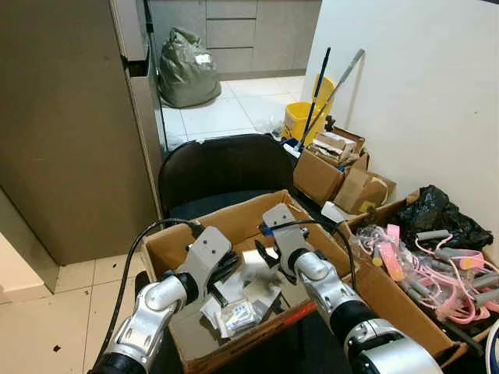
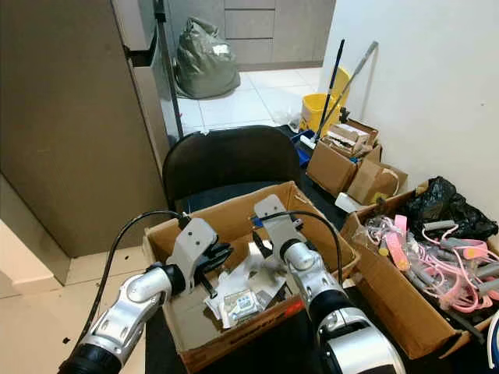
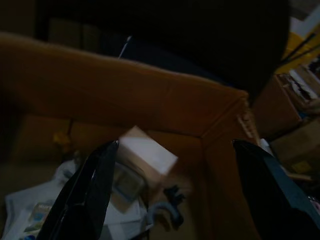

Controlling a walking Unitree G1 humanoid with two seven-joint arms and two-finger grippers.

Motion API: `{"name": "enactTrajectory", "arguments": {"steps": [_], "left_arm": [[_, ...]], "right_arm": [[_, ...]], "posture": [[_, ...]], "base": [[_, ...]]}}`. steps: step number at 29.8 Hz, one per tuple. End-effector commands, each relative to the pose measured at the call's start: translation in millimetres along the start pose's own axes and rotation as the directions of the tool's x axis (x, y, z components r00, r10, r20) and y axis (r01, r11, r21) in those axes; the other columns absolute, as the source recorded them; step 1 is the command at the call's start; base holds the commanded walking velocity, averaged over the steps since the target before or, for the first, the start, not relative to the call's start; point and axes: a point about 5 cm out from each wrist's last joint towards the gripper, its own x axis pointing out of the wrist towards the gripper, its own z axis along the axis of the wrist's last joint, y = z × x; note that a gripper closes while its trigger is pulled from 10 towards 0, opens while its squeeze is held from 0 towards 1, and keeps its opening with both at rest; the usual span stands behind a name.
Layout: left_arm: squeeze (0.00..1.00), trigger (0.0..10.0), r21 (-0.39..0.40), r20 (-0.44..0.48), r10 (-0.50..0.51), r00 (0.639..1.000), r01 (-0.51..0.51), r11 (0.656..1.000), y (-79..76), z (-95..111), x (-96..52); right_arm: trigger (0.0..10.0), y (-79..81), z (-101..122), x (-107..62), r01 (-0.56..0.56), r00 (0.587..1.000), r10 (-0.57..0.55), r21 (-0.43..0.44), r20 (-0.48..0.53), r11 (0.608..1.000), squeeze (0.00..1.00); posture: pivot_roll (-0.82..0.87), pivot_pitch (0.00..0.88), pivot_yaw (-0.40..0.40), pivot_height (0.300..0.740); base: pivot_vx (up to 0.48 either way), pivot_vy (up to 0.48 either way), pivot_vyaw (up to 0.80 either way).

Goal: Picking trash to rubbish bin

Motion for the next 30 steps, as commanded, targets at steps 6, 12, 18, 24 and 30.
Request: {"name": "enactTrajectory", "arguments": {"steps": [6, 12, 18, 24, 30], "left_arm": [[0.0, 10.0, -0.034, -0.037, 0.224, 0.974, -0.225, 0.974, 20.0, -5.4, -1.1], [0.0, 10.0, -0.068, -0.071, 0.368, 0.927, -0.373, 0.925, 34.6, -11.2, -6.4], [0.0, 10.0, -0.044, -0.084, 0.38, 0.921, -0.384, 0.922, 27.2, -17.1, -3.5], [0.0, 10.0, -0.026, -0.056, 0.345, 0.937, -0.346, 0.938, 20.5, -10.8, 5.0], [0.0, 10.0, -0.018, -0.051, 0.319, 0.946, -0.32, 0.947, 18.0, -9.1, 10.0]], "right_arm": [[10.0, -29.4, -13.0, -9.9, 0.139, 0.99, -0.139, 0.146, -0.006, 0.98, 0.0], [10.0, -41.6, -35.1, -27.2, 0.219, 0.976, -0.219, 0.219, -0.025, 0.951, 0.0], [10.0, -57.1, -71.7, -56.9, 0.374, 0.927, -0.353, 0.286, -0.126, 0.882, 0.0], [10.0, -60.9, -71.8, -66.5, 0.413, 0.91, -0.401, 0.306, -0.103, 0.858, 0.0], [10.0, -63.0, -69.7, -67.3, 0.426, 0.904, -0.416, 0.309, -0.103, 0.85, 0.0]], "posture": [[-0.05, 0.072, -0.039, 0.74], [-0.06, 0.06, -0.023, 0.74], [-0.07, 0.051, -0.008, 0.74], [-0.07, 0.044, 0.006, 0.74], [-0.07, 0.042, 0.009, 0.74]], "base": [[0.0, 0.0, 0.0], [0.0, 0.0, -0.12], [0.0, 0.0, -0.8], [0.0, 0.0, -0.8], [0.0, 0.0, -0.8]]}}
